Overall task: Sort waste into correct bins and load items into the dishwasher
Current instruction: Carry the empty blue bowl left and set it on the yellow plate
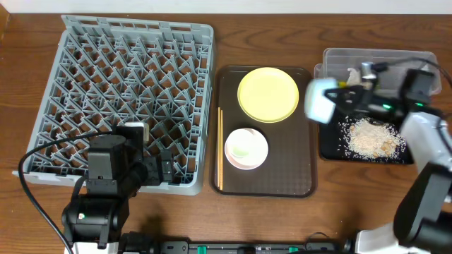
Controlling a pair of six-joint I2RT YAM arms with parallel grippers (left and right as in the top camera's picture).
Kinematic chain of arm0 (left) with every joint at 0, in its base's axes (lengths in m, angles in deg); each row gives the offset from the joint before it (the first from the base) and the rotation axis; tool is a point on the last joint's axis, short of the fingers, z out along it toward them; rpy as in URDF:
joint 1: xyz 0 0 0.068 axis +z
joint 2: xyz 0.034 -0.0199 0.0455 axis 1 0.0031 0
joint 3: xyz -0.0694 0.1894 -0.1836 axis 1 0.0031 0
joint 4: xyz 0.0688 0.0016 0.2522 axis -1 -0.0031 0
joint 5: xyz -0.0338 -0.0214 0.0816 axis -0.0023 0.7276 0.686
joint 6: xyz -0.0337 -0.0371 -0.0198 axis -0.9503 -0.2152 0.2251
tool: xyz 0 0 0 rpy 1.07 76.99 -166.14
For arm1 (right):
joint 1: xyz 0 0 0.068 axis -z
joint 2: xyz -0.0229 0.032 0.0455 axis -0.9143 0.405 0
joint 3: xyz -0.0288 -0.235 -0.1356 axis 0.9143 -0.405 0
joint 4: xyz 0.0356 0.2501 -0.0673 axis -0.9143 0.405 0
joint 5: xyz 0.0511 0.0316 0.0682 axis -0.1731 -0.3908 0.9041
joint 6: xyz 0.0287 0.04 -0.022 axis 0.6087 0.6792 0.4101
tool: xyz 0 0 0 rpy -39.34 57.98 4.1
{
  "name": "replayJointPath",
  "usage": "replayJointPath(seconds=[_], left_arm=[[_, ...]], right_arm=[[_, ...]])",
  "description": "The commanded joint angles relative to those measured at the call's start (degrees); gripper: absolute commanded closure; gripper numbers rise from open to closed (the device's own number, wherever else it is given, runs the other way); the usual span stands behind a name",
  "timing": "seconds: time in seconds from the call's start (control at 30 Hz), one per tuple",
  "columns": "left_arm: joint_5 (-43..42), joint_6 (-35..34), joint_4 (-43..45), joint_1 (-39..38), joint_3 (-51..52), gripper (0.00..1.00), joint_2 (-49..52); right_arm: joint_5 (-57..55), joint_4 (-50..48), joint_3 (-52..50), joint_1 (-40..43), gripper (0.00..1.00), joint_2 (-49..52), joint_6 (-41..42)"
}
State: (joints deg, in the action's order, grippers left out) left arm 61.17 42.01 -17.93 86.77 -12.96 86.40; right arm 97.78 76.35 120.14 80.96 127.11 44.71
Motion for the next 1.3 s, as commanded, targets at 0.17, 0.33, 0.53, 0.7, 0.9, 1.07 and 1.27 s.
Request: replayJointPath(seconds=[0.17,0.33,0.53,0.7,0.9,1.07,1.27], left_arm=[[-0.6,-0.3,-0.2,0.1,-0.9,0.02,-0.1],[-0.6,-0.3,-0.2,0.1,-0.9,0.02,-0.1],[-0.6,-0.3,-0.2,0.1,-0.9,0.01,-0.1],[-0.6,-0.3,-0.2,0.1,-0.9,0.02,-0.1],[-0.6,-0.3,-0.2,0.1,-0.9,0.02,-0.1],[-0.6,-0.3,-0.2,0.1,-0.9,0.02,-0.1],[-0.6,-0.3,-0.2,0.1,-0.9,0.02,-0.1]], right_arm=[[-42.6,-4.8,0.6,-24.5,0.99,-7.4,-9.9],[-73.0,-5.7,0.6,-37.1,0.99,-6.6,-14.6],[-87.0,-9.5,0.6,-45.5,0.99,-1.5,-18.2],[-87.0,-13.2,0.6,-46.2,0.99,3.7,-18.2],[-87.0,-16.2,0.6,-46.2,0.99,6.2,-18.2],[-86.9,-16.7,0.6,-46.3,0.64,6.0,-18.1],[-83.5,-13.6,1.1,-46.4,0.41,0.1,-18.1]])
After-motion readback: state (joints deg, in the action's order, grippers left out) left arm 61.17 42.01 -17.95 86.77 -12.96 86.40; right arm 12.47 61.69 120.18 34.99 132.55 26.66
